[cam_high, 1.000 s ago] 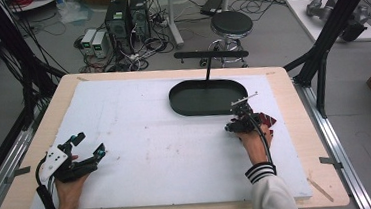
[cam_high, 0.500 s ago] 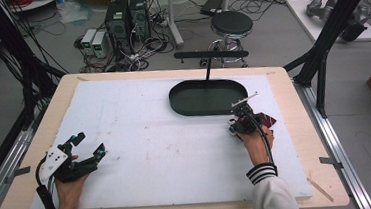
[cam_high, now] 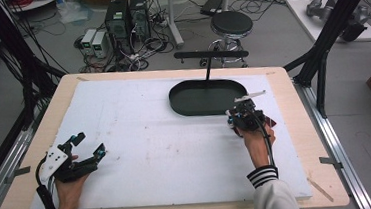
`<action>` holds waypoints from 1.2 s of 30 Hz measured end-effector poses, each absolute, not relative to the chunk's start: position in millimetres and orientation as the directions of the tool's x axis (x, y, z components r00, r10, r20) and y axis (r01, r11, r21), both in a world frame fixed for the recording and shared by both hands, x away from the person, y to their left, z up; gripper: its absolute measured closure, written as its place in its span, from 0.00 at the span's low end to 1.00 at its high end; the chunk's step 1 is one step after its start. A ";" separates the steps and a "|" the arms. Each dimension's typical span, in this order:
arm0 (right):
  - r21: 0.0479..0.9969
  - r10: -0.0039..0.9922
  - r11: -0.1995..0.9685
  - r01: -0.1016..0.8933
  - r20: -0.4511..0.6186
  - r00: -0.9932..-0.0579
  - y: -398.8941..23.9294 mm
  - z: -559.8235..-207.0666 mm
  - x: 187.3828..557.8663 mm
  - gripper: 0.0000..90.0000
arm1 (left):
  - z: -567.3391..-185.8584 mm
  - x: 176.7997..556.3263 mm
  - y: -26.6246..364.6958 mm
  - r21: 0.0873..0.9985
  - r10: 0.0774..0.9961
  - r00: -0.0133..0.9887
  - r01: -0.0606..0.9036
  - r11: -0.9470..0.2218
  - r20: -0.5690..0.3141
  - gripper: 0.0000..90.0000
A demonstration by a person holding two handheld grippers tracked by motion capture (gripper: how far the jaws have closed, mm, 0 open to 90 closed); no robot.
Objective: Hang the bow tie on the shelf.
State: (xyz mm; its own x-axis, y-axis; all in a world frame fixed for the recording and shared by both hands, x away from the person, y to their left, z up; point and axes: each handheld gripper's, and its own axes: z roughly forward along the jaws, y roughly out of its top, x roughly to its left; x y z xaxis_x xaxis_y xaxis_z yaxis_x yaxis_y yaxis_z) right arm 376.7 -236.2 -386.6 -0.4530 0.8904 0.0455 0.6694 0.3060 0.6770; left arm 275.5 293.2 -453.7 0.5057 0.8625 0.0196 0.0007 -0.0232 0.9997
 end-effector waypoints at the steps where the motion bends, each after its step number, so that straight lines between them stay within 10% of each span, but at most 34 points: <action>1: 0.696 0.890 0.289 0.658 0.058 -0.452 -236.9 -384.4 375.8 0.96 | -453.8 275.4 293.1 1.000 0.862 0.506 0.001 -0.023 0.020 0.20; 36: 0.965 0.897 0.111 0.239 0.006 -0.441 -217.0 -306.2 371.4 0.96 | -453.8 275.5 293.6 1.000 0.864 0.504 0.002 -0.018 0.015 0.20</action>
State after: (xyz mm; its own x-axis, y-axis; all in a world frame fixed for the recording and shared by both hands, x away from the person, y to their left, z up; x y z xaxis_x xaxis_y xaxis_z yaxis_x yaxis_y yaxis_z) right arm 371.4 -217.0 -306.2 -0.4412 0.8974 0.0064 0.2394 0.1108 0.9646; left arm 275.5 293.6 -453.8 0.5041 0.8635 0.0147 0.0021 -0.0183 0.9998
